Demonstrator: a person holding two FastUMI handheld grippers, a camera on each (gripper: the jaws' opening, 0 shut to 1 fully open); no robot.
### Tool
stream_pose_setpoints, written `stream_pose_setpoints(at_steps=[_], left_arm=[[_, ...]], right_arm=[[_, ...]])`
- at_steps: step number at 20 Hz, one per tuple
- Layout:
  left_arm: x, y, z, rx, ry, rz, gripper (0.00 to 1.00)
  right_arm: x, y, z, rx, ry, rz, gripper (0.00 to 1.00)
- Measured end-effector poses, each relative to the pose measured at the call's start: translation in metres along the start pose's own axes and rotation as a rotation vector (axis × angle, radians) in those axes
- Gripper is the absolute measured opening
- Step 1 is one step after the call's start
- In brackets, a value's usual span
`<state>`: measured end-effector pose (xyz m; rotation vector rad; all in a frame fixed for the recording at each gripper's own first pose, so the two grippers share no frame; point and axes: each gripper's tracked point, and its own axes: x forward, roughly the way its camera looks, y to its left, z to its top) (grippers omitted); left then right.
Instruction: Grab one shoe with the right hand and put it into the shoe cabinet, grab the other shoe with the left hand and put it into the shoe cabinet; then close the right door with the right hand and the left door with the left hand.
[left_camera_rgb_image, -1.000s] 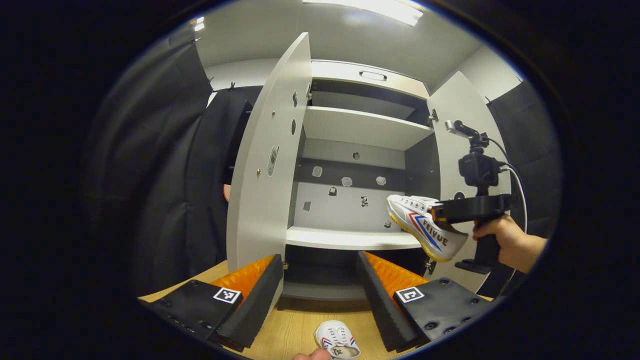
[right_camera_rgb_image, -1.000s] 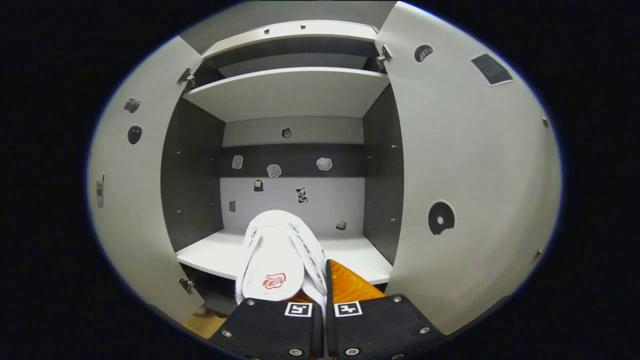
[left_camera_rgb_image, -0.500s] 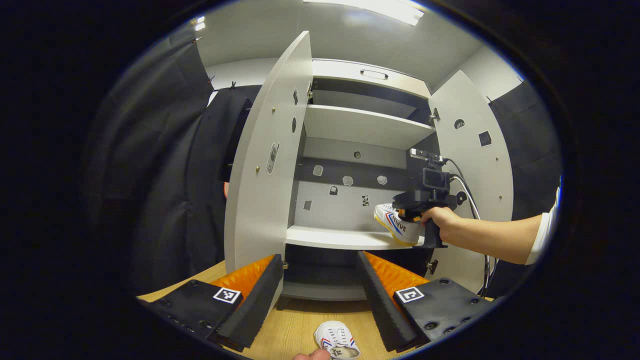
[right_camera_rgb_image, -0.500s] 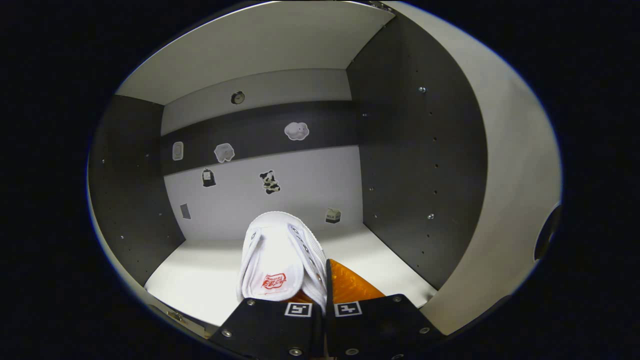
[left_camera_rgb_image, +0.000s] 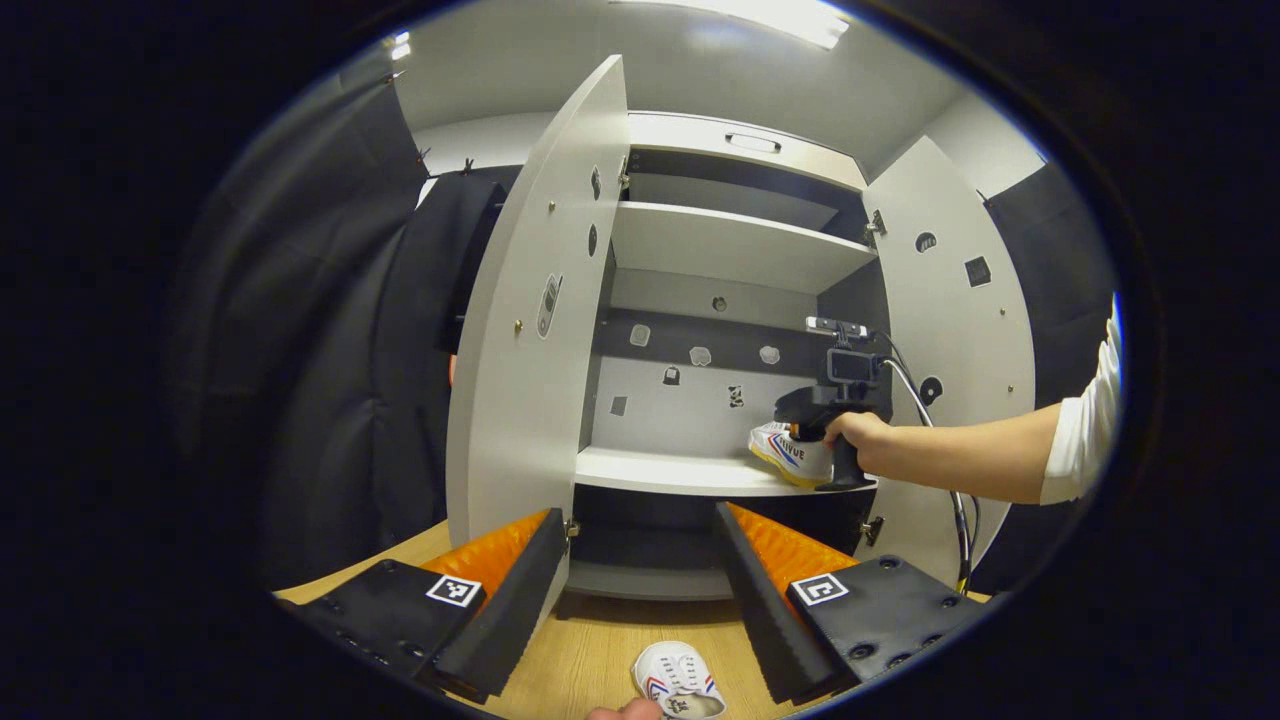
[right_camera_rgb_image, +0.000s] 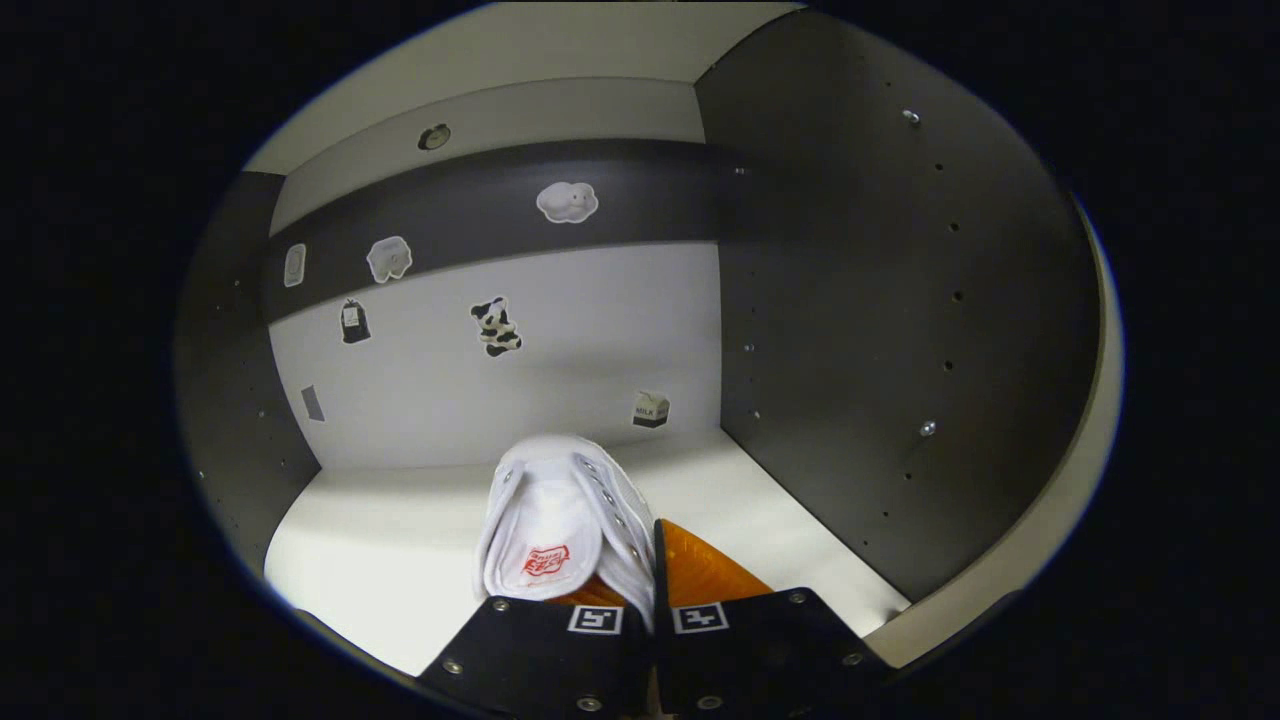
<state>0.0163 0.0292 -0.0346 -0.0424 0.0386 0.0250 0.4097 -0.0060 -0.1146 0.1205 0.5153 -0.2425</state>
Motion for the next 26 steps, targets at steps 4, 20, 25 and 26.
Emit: stream_pose_setpoints(at_steps=[4,20,25,26], left_arm=[[0.002,-0.001,-0.003,-0.009,0.002,-0.007,0.96],[0.005,-0.015,-0.001,-0.014,-0.011,-0.056,0.96],[0.002,-0.022,-0.005,-0.01,-0.001,-0.068,0.96],[0.002,-0.023,-0.006,-0.009,0.003,-0.069,0.96]], right_arm=[[0.003,0.007,-0.008,-0.02,0.017,0.017,0.13],[-0.097,0.004,0.011,-0.196,-0.137,0.178,0.68],[-0.171,0.0,0.017,-0.179,-0.267,0.256,0.87],[-0.185,-0.005,0.017,-0.182,-0.297,0.26,0.89]])
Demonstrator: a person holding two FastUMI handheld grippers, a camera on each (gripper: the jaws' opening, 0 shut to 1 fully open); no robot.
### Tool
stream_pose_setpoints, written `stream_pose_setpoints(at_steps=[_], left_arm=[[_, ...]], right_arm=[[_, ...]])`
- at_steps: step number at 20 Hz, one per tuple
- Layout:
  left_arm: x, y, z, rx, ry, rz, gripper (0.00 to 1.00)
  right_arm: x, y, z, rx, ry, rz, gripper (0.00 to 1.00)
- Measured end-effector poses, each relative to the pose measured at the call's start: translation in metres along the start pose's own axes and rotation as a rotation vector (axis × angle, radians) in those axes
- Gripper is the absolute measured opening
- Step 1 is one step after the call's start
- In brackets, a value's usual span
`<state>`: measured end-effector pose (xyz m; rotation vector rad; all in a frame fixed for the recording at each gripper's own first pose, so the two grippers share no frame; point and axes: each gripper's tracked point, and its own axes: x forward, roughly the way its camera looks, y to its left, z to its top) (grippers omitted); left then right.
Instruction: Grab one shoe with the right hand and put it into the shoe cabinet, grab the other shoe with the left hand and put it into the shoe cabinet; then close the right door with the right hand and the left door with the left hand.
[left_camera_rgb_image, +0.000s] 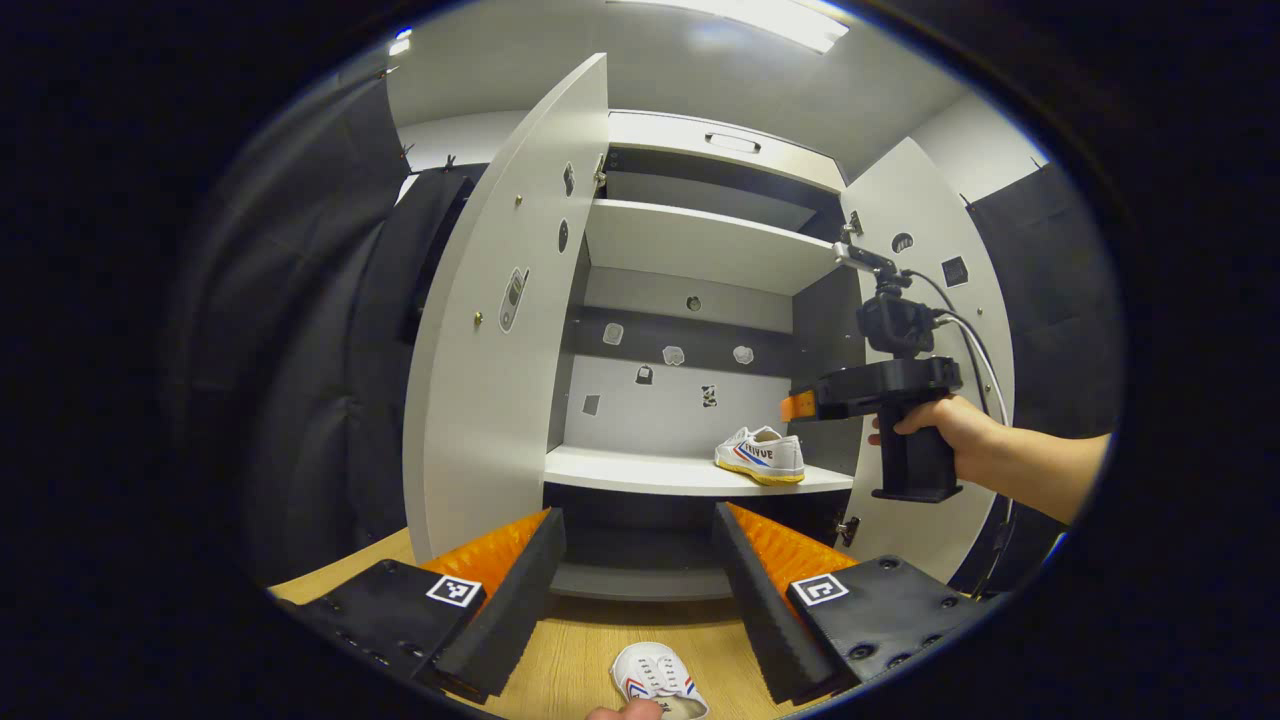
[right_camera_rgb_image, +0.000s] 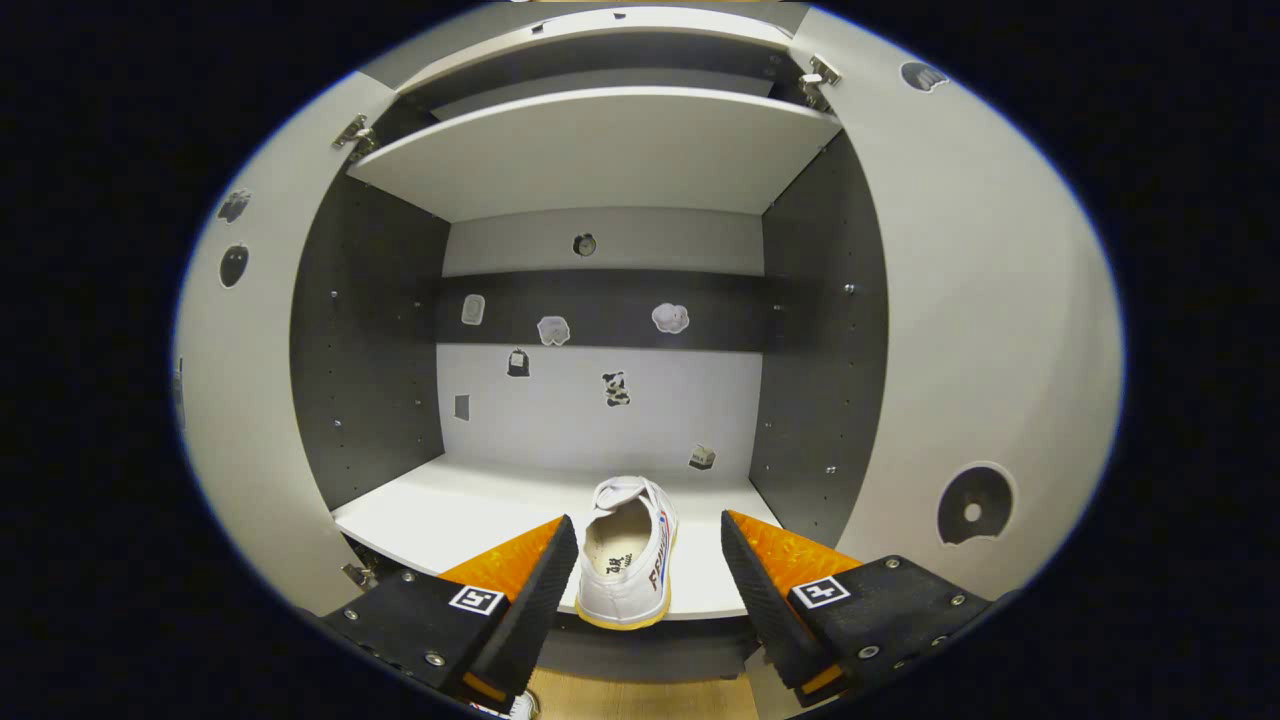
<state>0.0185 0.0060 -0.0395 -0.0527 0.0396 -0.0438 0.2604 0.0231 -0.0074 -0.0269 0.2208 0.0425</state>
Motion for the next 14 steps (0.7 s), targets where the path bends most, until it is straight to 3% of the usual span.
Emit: stream_pose_setpoints(at_steps=[8,9,10,14], left_arm=[[-0.001,-0.016,-0.015,0.027,0.044,-0.017,0.96],[-0.001,-0.017,-0.018,0.032,0.054,-0.019,0.99],[-0.001,-0.019,-0.022,0.037,0.067,-0.019,0.99],[-0.004,-0.021,-0.042,0.063,0.114,-0.014,0.96]], right_arm=[[-0.11,-0.015,-0.004,-0.044,-0.15,0.003,0.91],[-0.122,-0.017,-0.008,-0.044,-0.163,-0.001,0.87],[-0.135,-0.019,-0.013,-0.041,-0.173,-0.007,0.92],[-0.173,-0.034,-0.039,-0.028,-0.195,-0.055,0.93]])
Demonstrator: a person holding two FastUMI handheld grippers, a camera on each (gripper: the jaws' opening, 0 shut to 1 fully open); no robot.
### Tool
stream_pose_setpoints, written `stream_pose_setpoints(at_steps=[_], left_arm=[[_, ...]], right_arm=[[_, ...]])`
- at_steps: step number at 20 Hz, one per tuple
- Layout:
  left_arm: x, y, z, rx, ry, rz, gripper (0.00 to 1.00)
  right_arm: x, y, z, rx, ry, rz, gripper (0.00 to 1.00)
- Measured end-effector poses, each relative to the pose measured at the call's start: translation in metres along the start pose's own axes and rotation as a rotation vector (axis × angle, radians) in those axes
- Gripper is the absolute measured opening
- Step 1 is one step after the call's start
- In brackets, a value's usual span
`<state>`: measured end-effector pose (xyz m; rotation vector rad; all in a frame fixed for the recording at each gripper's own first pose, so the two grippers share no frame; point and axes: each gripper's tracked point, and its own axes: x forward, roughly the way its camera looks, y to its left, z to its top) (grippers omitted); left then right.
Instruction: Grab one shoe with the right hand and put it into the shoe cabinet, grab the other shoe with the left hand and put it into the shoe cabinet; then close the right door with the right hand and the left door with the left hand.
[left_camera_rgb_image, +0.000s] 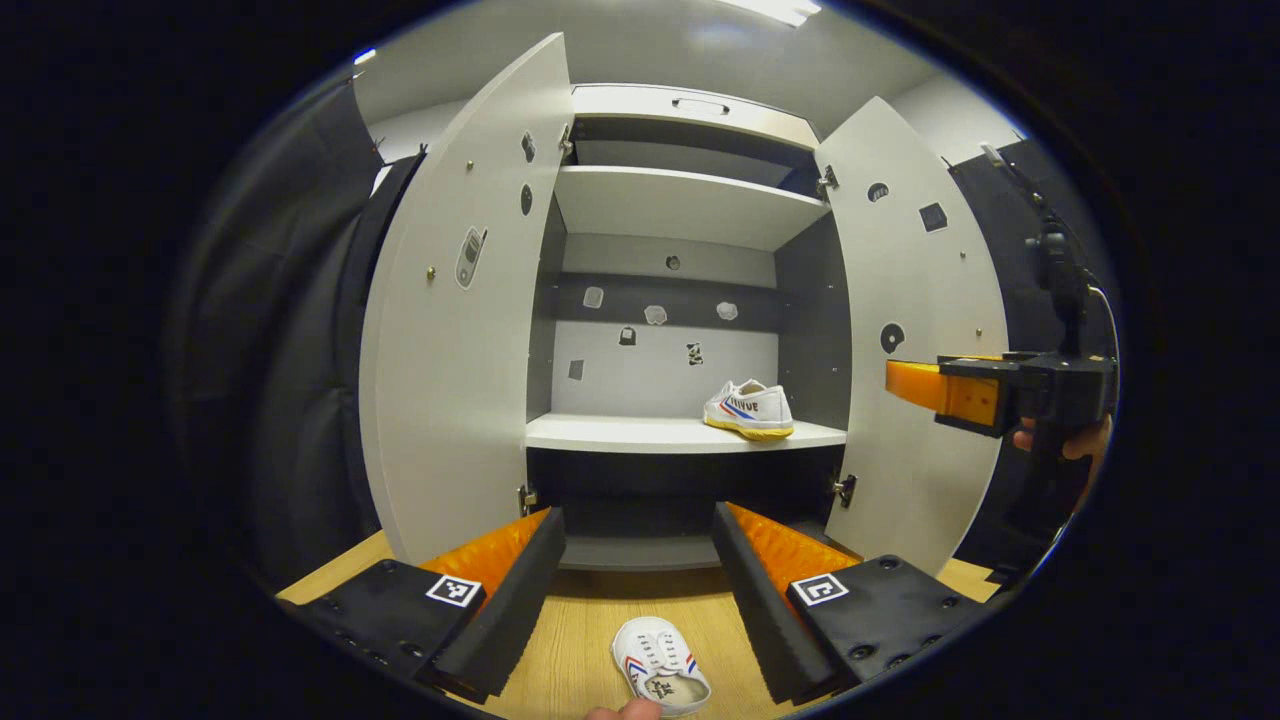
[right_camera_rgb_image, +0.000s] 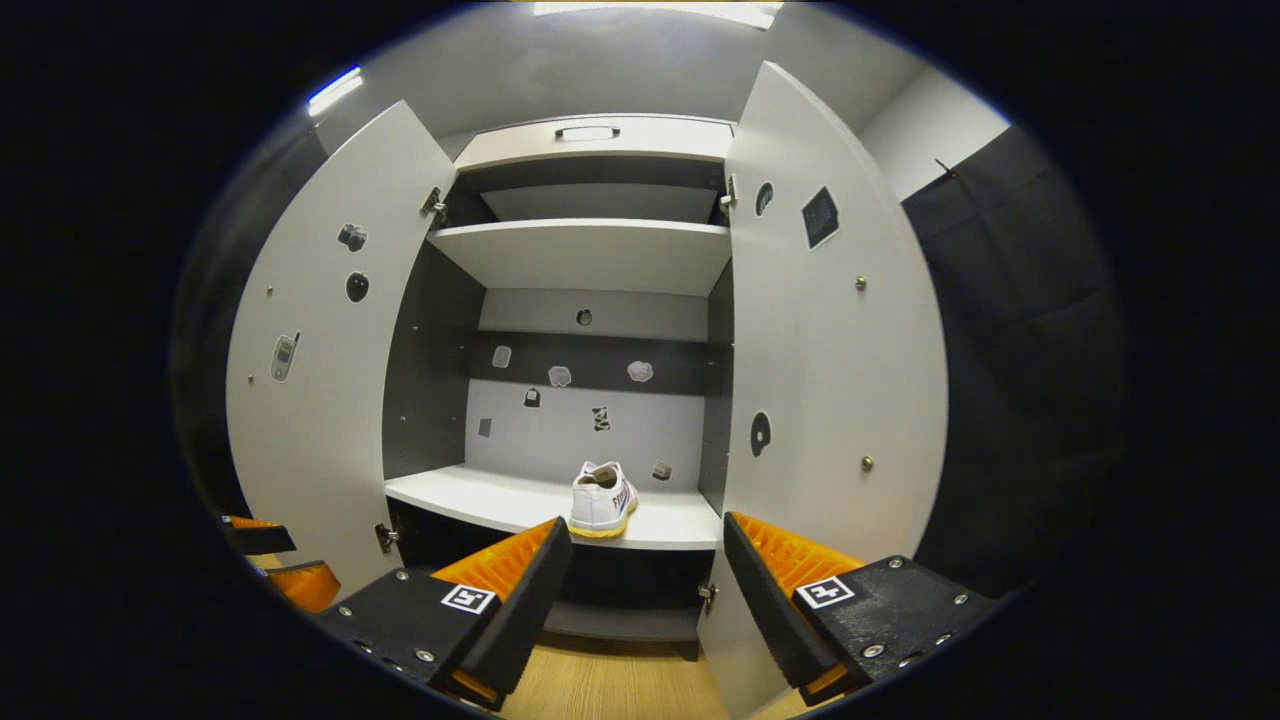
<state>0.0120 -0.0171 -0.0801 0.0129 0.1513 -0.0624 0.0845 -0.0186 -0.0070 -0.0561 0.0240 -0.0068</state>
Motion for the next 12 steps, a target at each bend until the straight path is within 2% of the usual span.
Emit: stream_pose_setpoints(at_steps=[3,5,7,8,9,12], left_arm=[[0.002,-0.002,-0.018,-0.002,0.048,0.003,0.94],[0.005,-0.002,-0.029,-0.019,0.077,-0.001,0.96],[0.012,0.001,-0.055,0.007,0.139,-0.022,0.96],[0.015,0.007,-0.077,0.029,0.2,-0.029,1.0],[0.016,0.008,-0.1,0.029,0.261,-0.046,0.97],[0.007,0.005,-0.175,-0.064,0.491,-0.093,0.99]], right_arm=[[-0.022,-0.007,-0.015,0.01,0.027,-0.018,0.94],[-0.028,-0.012,-0.017,0.01,0.02,-0.032,0.94],[-0.034,-0.013,-0.027,0.0,0.031,-0.034,0.94],[-0.036,-0.011,-0.033,-0.007,0.042,-0.031,0.94],[-0.038,-0.01,-0.038,-0.012,0.055,-0.023,0.94],[-0.041,-0.002,-0.053,-0.015,0.087,0.005,0.94]])
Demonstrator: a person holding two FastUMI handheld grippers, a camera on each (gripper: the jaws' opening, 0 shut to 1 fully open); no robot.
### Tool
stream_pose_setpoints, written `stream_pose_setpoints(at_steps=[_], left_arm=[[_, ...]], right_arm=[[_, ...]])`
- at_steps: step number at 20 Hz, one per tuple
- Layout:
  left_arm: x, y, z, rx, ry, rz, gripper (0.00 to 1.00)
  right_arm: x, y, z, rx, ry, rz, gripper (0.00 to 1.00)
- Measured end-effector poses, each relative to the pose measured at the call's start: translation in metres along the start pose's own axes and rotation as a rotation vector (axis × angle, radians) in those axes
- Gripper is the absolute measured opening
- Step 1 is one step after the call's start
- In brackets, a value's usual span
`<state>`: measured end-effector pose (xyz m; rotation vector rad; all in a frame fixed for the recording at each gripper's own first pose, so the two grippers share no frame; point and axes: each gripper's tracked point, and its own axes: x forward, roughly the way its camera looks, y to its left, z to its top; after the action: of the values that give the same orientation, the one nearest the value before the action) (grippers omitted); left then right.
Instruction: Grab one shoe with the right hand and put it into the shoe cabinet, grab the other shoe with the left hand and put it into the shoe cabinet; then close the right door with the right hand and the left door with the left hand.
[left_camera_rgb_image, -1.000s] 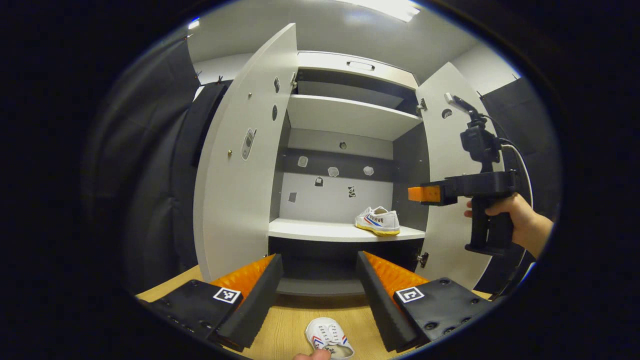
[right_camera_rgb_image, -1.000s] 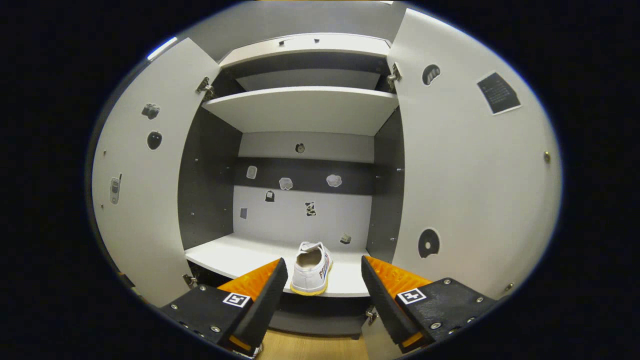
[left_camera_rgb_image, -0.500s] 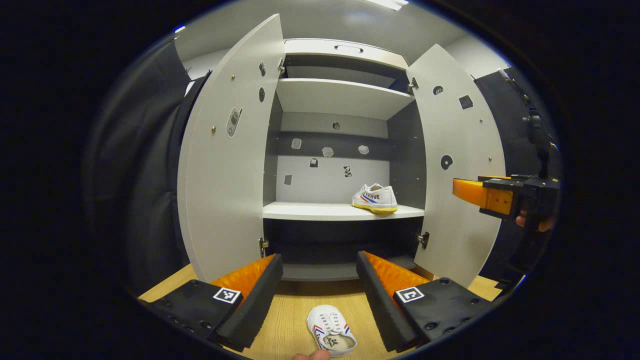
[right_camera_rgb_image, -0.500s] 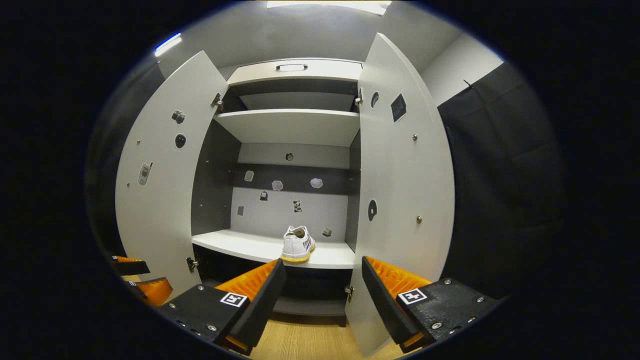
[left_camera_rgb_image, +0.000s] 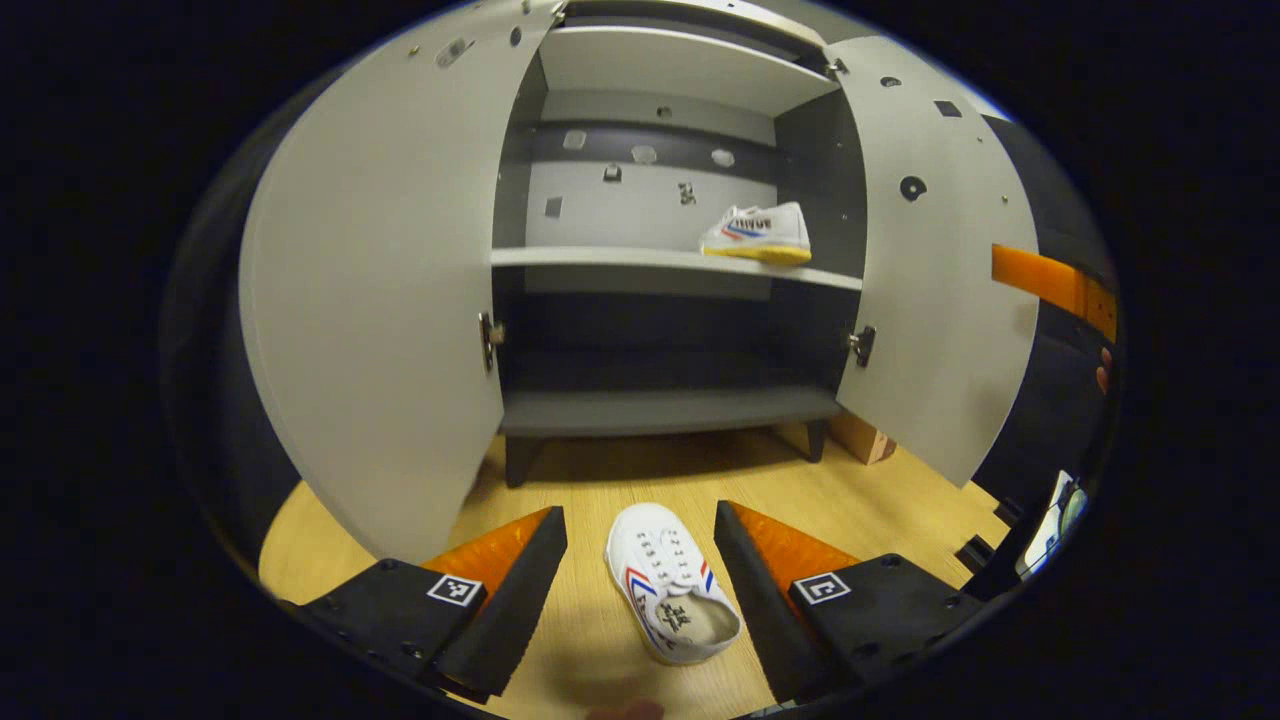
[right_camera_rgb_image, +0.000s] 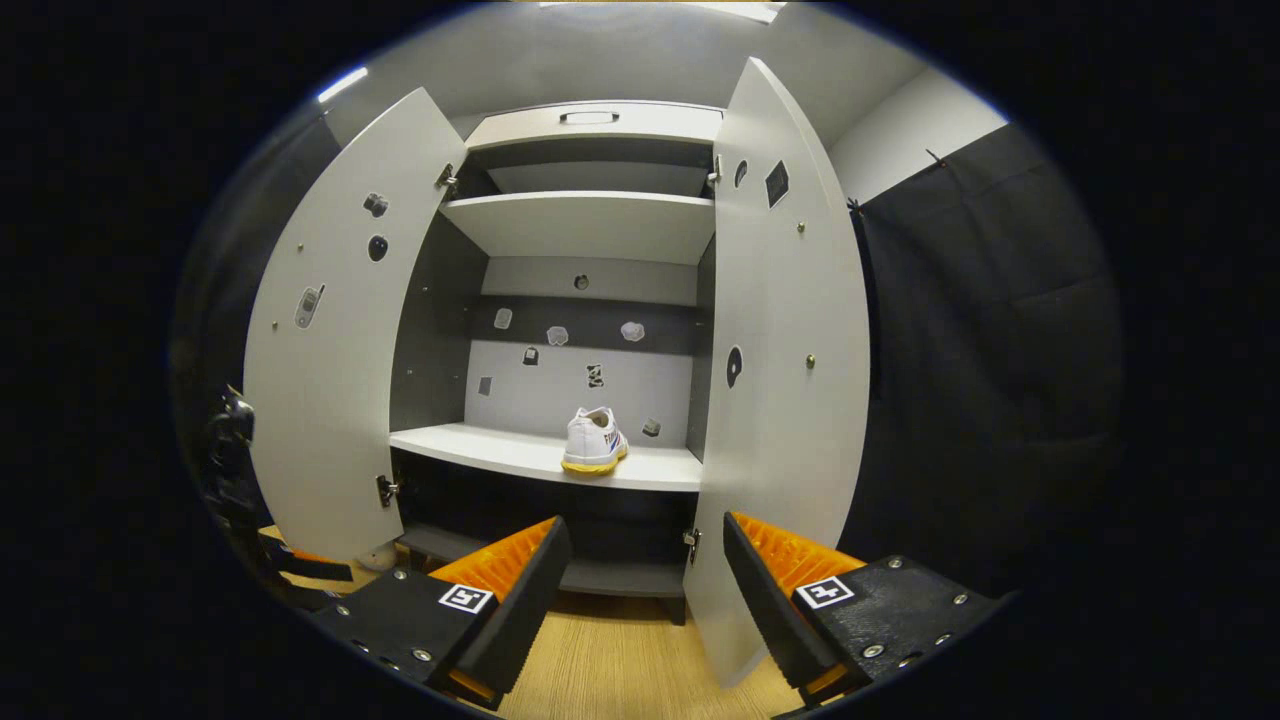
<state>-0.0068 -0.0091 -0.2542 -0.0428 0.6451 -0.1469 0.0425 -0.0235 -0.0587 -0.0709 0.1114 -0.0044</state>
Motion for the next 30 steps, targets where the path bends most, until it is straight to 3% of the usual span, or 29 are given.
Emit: stream_pose_setpoints(at_steps=[3,5,7,10,13,16,19,24,30], left_arm=[[0.019,0.011,-0.066,-0.07,0.205,0.02,0.99],[0.027,0.022,-0.089,-0.053,0.285,0.07,0.98],[0.034,0.03,-0.108,-0.022,0.341,0.106,0.98],[0.042,0.026,-0.117,-0.021,0.377,0.093,0.98],[0.049,0.039,-0.12,0.001,0.404,0.152,1.0],[0.061,0.04,-0.125,-0.046,0.384,0.161,1.0],[0.077,0.042,-0.119,-0.071,0.274,0.148,1.0],[0.102,0.048,-0.107,-0.04,0.122,0.147,1.0],[0.112,0.055,-0.102,-0.068,0.086,0.183,0.97]], right_arm=[[0.0,0.001,-0.011,0.002,0.028,0.008,0.94],[0.002,-0.001,-0.016,0.01,0.044,0.003,0.94],[0.003,-0.004,-0.021,0.031,0.063,-0.002,0.94],[0.005,-0.011,-0.027,0.055,0.084,-0.021,0.94],[0.005,-0.013,-0.03,0.074,0.094,-0.034,0.94],[0.005,-0.012,-0.029,0.083,0.094,-0.034,0.94],[0.006,-0.009,-0.03,0.076,0.099,-0.03,0.94],[0.005,-0.003,-0.032,0.064,0.117,-0.016,0.94],[0.005,-0.003,-0.03,0.043,0.13,-0.022,0.94]])
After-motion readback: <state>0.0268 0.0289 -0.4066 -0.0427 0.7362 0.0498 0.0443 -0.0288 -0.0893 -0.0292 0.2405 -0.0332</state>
